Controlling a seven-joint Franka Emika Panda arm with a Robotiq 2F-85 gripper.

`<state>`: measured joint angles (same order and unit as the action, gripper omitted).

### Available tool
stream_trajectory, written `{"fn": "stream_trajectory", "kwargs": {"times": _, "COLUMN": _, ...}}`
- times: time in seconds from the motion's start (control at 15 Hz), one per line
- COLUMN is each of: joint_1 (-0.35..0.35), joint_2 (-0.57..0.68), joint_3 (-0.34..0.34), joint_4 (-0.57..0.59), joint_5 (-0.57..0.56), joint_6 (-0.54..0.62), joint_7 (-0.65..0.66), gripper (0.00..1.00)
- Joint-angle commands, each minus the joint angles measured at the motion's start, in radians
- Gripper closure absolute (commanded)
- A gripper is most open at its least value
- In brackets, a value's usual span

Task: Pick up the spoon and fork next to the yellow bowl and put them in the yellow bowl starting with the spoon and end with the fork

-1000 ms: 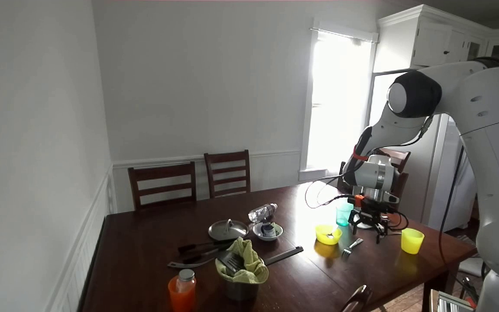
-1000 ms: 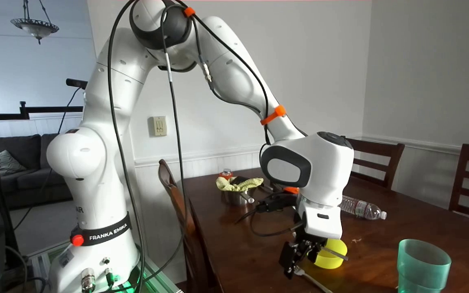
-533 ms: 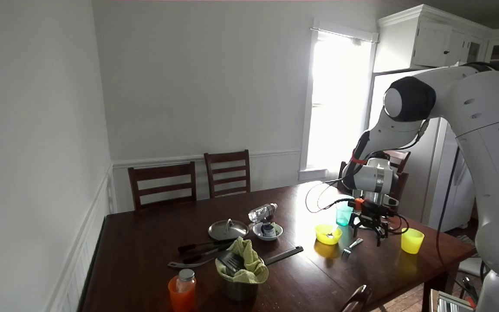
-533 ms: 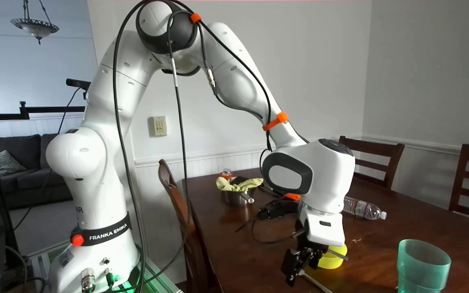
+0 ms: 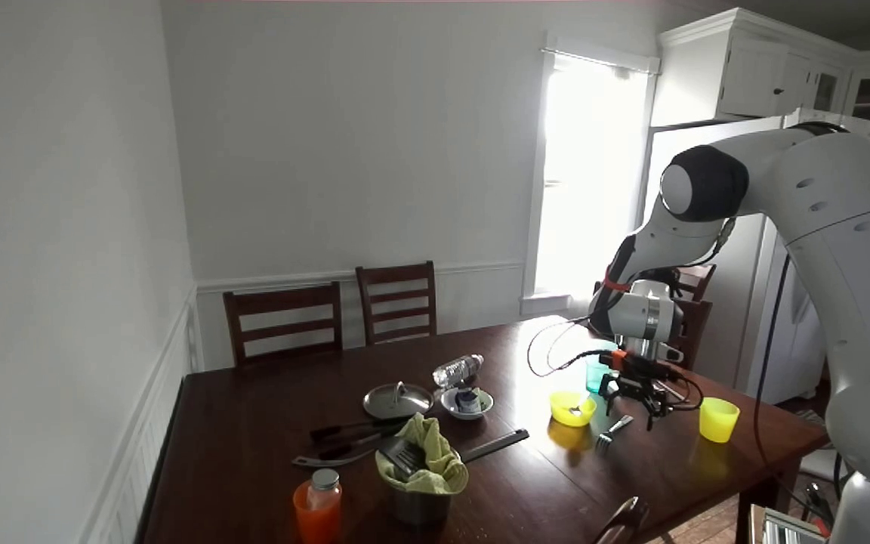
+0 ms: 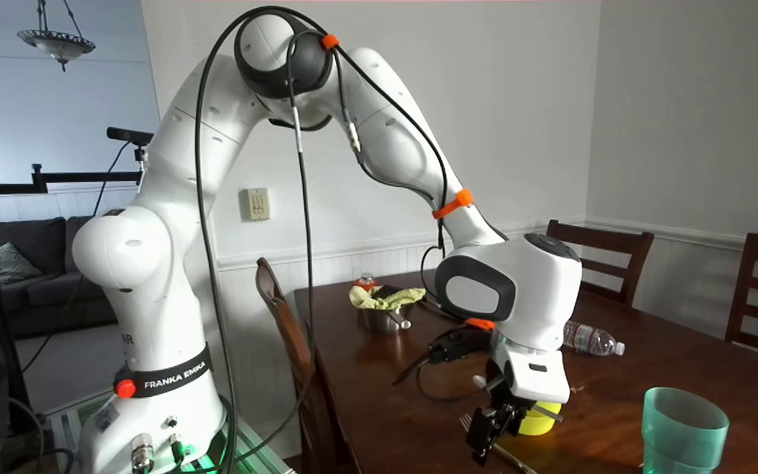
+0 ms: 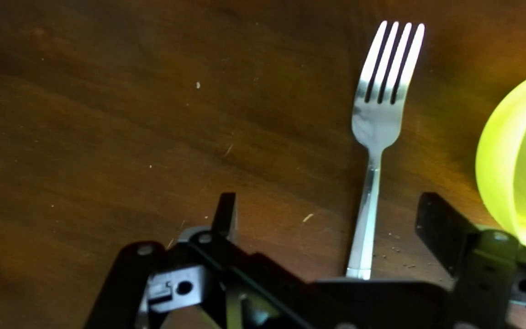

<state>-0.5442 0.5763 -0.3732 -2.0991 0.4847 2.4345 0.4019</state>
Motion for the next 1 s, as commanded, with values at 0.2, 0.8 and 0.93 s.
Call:
{"fn": "stream_trajectory", "kwargs": {"times": 0.2, "joint_1": -0.038, "joint_2": 0.055, "joint_3": 0.045, "joint_4": 0.061, "joint_5": 0.056, "joint_6": -0.016, "joint_7": -0.042, "gripper": 0.26}}
{"fn": "stream_trajectory", "kwargs": {"times": 0.8, "joint_1": -0.041, "joint_2": 0.058, "joint_3": 0.049, "joint_4": 0.062, "joint_5": 0.051, "joint_6": -0.015, "joint_7": -0.053, "gripper": 0.9}}
{"fn": "stream_trajectory", "kwargs": {"times": 0.93, "joint_1": -0.044, "joint_2": 0.06, "joint_3": 0.051, "joint_4": 0.062, "joint_5": 0.052, "joint_6": -0.02, "joint_7": -0.057, "gripper": 0.99}}
